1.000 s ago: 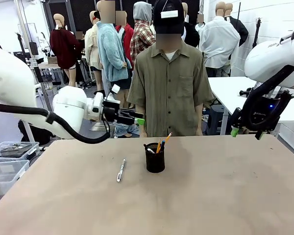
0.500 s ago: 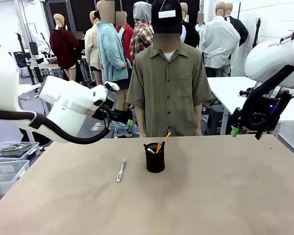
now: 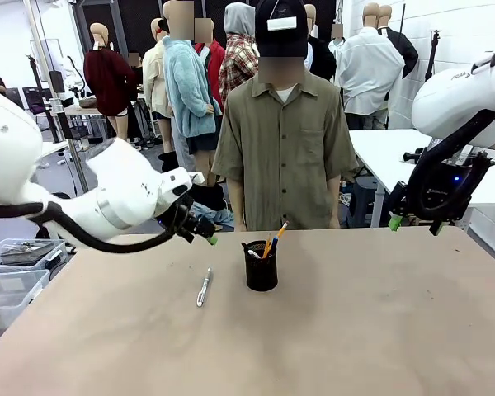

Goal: Place the pens into the pen holder.
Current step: Pick up a writing instrument from the table and place it into the Pen holder.

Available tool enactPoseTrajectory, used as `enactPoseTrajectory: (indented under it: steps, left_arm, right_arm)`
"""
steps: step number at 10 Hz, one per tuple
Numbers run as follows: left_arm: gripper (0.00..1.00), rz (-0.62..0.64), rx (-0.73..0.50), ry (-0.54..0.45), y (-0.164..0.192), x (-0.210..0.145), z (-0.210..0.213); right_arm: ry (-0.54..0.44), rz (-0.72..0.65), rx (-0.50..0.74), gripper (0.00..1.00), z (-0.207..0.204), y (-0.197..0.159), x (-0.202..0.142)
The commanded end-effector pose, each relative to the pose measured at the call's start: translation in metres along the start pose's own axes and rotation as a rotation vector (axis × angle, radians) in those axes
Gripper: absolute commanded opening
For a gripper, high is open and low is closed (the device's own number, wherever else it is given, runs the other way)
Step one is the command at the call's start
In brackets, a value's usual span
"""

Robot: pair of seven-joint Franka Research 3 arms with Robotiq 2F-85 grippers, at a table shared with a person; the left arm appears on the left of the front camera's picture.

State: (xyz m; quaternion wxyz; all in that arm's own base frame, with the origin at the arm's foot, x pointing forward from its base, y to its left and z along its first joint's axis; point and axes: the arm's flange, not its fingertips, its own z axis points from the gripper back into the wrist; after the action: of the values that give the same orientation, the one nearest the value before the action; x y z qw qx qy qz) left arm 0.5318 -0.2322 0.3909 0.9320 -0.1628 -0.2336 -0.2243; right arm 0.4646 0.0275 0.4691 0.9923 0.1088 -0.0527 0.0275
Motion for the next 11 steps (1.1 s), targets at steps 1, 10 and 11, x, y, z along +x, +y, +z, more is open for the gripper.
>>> enactPoseTrajectory:
  steps: [1, 10, 11]
  left_arm:
    - [0.86, 0.055, -0.054, 0.059, -0.017, 0.033, 0.016]
    - [0.86, 0.166, 0.136, 0.431, -0.025, 0.0, -0.041]
    - [0.86, 0.168, 0.125, 0.435, -0.026, 0.001, -0.044]
  right_arm:
    - [0.001, -0.006, -0.018, 1.0, -0.001, 0.001, -0.001]
    - [0.001, -0.006, -0.018, 1.0, -0.001, 0.001, -0.001]
    - [0.001, -0.006, -0.018, 1.0, -0.001, 0.001, -0.001]
